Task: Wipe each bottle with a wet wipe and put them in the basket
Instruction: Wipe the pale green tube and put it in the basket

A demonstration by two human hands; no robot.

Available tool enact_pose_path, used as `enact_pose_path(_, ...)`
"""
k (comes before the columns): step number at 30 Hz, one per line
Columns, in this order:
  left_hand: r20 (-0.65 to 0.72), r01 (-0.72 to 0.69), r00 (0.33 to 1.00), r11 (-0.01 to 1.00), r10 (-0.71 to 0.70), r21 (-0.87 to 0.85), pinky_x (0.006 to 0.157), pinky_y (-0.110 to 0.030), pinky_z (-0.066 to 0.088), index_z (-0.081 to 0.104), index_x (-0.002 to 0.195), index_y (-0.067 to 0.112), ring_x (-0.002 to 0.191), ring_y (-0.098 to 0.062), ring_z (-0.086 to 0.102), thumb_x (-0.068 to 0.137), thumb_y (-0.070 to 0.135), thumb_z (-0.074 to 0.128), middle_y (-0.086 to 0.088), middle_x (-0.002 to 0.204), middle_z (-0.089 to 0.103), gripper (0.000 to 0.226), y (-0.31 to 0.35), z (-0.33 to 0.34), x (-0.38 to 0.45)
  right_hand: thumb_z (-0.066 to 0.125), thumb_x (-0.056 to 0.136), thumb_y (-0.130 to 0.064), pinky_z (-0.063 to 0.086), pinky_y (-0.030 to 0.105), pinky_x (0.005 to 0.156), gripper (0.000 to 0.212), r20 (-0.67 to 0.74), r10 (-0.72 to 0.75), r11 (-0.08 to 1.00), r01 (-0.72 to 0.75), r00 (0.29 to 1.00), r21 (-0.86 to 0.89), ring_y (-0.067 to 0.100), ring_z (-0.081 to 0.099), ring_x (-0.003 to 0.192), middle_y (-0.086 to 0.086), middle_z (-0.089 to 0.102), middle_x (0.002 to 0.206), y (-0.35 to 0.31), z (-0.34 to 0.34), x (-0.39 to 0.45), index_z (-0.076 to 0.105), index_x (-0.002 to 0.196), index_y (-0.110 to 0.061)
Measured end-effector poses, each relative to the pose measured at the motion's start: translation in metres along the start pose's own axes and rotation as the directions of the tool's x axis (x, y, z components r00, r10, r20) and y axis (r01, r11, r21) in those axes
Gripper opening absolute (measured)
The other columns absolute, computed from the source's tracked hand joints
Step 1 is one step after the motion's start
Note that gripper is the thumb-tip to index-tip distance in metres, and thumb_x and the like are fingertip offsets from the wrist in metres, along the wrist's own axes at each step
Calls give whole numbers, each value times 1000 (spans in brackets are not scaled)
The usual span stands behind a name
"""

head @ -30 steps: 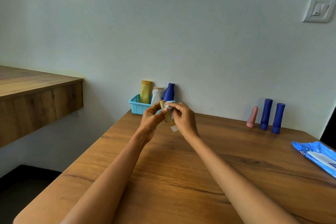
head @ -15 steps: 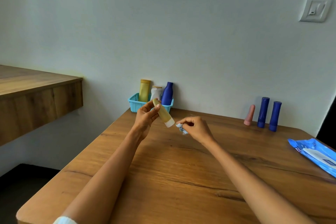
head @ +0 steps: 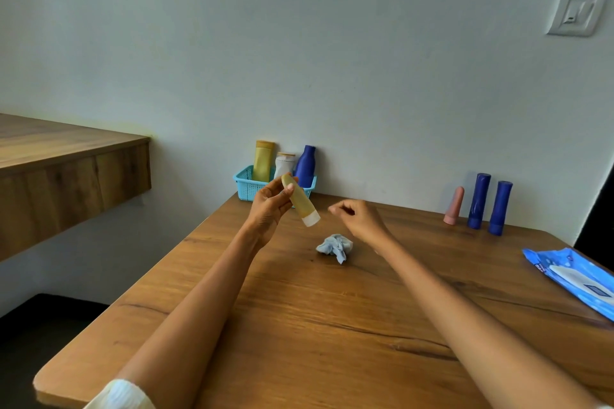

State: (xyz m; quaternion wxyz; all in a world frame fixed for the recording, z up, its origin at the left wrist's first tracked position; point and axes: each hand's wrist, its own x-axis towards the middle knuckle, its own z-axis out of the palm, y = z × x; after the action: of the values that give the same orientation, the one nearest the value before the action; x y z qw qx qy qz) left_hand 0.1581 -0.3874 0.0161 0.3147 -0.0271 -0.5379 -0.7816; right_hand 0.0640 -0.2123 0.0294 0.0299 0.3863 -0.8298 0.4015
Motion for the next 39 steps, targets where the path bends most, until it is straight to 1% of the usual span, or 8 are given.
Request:
enact_pose_path(7, 4, -11, 1000, 1000, 11, -24, 89, -29, 54, 57, 118, 11, 96, -15, 68, 93, 9, 52, 1, 103, 71, 26, 16, 0, 11, 43, 97, -38, 46, 44, 99, 34, 267, 41, 956, -115, 963, 268, 27, 59, 107, 17, 63, 118, -34, 7, 28, 61, 117, -17)
enact_pose_path(12, 70, -32, 997, 995, 25, 99, 94, -32, 50, 45, 135, 0, 107, -21, 61, 99, 10, 43, -11, 129, 57, 37, 47, -2, 35, 53, 93, -33, 50, 18, 68, 28, 352, -40, 850, -153, 935, 504, 8, 62, 81, 2, 69, 93, -49, -3, 56, 66, 106, -11)
enact_pose_path(21, 103, -92, 993, 950, 63, 298, 91, -32, 49, 44, 136, -1, 105, -22, 57, 98, 3, 41, -15, 120, 56, 38, 93, -9, 96, 65, 85, -27, 52, 18, 65, 11, 190, -117, 870, 8, 975, 493, 6, 65, 77, -5, 69, 86, -68, 10, 130, 64, 96, -22)
enact_pose_path(24, 2, -91, 995, 862, 103, 500, 93, -29, 45, 48, 132, -1, 107, -18, 53, 98, 9, 46, -14, 121, 57, 36, 92, -21, 124, 66, 85, -29, 51, 20, 64, 11, 88, -97, 880, 44, 991, 474, 8, 63, 74, -2, 67, 87, -68, 32, 159, 62, 93, -22)
enact_pose_path(28, -128, -14, 981, 712, 145, 702, 65, -19, 42, 56, 97, 6, 77, -15, 47, 99, 28, 47, -11, 89, 51, 25, 74, -47, 156, 70, 81, -30, 52, 34, 77, 28, 2, 4, 917, -4, 1000, 399, 20, 62, 86, 6, 66, 96, -58, 69, 191, 62, 102, -13)
enact_pose_path(32, -167, 101, 985, 630, 46, 770, 95, -43, 44, 60, 110, -3, 106, -35, 58, 102, 38, 33, -24, 111, 62, 49, 46, -74, 176, 68, 83, -27, 53, 36, 79, 33, 107, 53, 962, -80, 993, 261, 21, 61, 84, 12, 67, 103, -42, 103, 213, 60, 109, -8)
enact_pose_path(35, -180, 152, 984, 505, 7, 850, 99, -45, 43, 59, 105, 0, 112, -37, 55, 101, 45, 25, -24, 117, 61, 57, 36, -90, 186, 64, 87, -27, 53, 33, 72, 33, 189, 48, 986, -77, 981, 148, 21, 60, 81, 13, 66, 107, -40, 123, 229, 57, 113, -6)
enact_pose_path(39, -238, 236, 971, 248, -23, 939, 107, -47, 34, 54, 129, 5, 124, -32, 48, 99, 54, 14, -15, 134, 54, 70, 32, -109, 199, 63, 88, -25, 55, 38, 79, 33, 238, 84, 994, -98, 968, 47, 28, 64, 89, 16, 64, 108, -41, 138, 247, 55, 112, -5)
